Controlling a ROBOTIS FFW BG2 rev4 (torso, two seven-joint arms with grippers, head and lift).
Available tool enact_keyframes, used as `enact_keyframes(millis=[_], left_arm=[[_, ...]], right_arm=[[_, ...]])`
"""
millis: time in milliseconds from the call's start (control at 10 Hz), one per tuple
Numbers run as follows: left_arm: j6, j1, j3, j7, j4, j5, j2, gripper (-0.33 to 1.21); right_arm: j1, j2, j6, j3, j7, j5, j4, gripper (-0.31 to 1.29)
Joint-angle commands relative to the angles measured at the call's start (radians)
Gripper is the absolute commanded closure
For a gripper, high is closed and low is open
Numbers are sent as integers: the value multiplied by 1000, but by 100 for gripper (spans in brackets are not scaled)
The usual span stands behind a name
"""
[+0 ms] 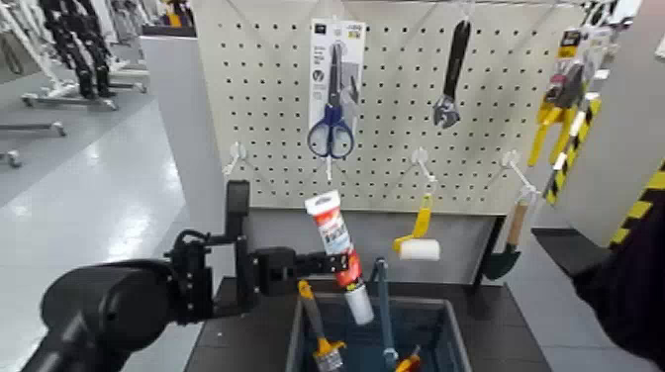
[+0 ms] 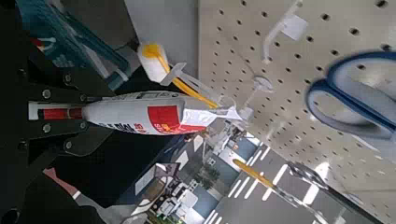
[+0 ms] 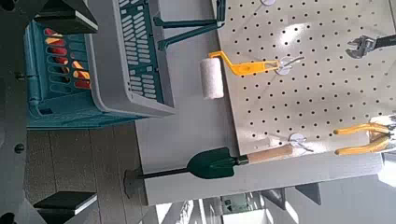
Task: Put the red glue tube into the crate.
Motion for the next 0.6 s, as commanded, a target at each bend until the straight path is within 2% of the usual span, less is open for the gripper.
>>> enact_keyframes(millis=[100,400,600], left_arm=[[16,29,-3,-22,38,-41,0,120],[33,38,-11,-58,76,-90,-6,120],[57,36,-9,-102,101,-164,-23,120]], right_arm=[[0,130,-1,0,0,-2,0,5],[0,130,-3,1,0,-2,0,5],[-1,129,-4,3,0,-2,0,5]])
